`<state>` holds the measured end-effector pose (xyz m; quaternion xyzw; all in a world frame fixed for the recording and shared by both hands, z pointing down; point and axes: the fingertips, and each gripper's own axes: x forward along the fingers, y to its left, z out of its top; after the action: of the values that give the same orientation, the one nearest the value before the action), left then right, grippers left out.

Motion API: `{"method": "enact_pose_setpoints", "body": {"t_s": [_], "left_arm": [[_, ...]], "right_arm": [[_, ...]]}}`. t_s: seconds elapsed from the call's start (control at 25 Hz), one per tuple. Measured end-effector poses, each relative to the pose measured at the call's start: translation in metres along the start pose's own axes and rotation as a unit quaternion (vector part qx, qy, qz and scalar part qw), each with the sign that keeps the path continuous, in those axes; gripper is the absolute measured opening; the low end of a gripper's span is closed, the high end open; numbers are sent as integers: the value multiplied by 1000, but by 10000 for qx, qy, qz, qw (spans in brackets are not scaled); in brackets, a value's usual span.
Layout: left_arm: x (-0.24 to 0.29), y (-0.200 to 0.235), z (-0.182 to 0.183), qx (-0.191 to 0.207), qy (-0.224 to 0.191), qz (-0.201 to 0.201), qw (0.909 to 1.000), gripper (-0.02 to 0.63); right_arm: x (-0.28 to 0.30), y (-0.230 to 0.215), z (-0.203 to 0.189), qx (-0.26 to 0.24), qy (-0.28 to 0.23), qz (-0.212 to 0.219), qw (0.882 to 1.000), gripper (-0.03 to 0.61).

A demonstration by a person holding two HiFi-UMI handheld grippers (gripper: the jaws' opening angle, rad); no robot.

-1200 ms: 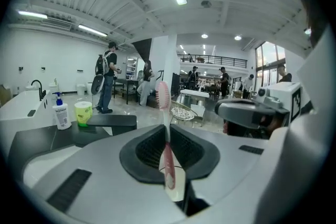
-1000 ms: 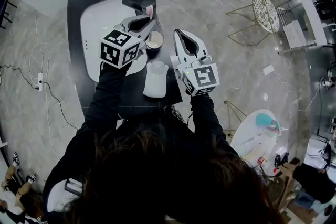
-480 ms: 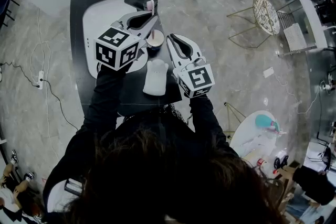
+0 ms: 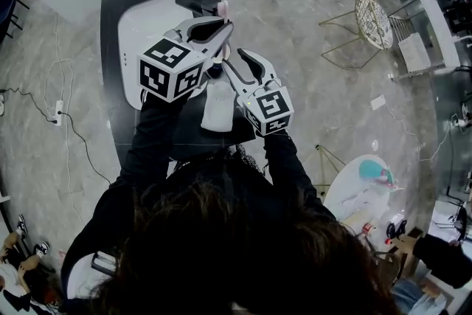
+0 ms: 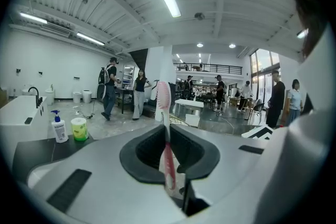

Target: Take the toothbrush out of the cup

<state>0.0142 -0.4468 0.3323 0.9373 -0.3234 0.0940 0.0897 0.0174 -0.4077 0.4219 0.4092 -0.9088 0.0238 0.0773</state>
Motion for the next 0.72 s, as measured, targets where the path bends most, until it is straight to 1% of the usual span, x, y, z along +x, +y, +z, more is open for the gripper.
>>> {"method": "enact_pose_setpoints", "body": {"t_s": [0.44,0.48,0.56,0.72], "left_arm": [[3,-30,5,-50,-5,-271,9996,34],[2,-31,5,-51,-8,-278,9996,34],[1,-32,4,-55,-14,-285,9996,34],[-2,-34,3,-103,-36,-297,9995,34]], "right_arm": [[4,9,3,-216,141,-75,9996,152],[3,9,3,-216,135,-87,9996,142],[1,8,3,-233,125,-147,9995,91],[-2,7,3,-218,111,-203,9995,74]]}}
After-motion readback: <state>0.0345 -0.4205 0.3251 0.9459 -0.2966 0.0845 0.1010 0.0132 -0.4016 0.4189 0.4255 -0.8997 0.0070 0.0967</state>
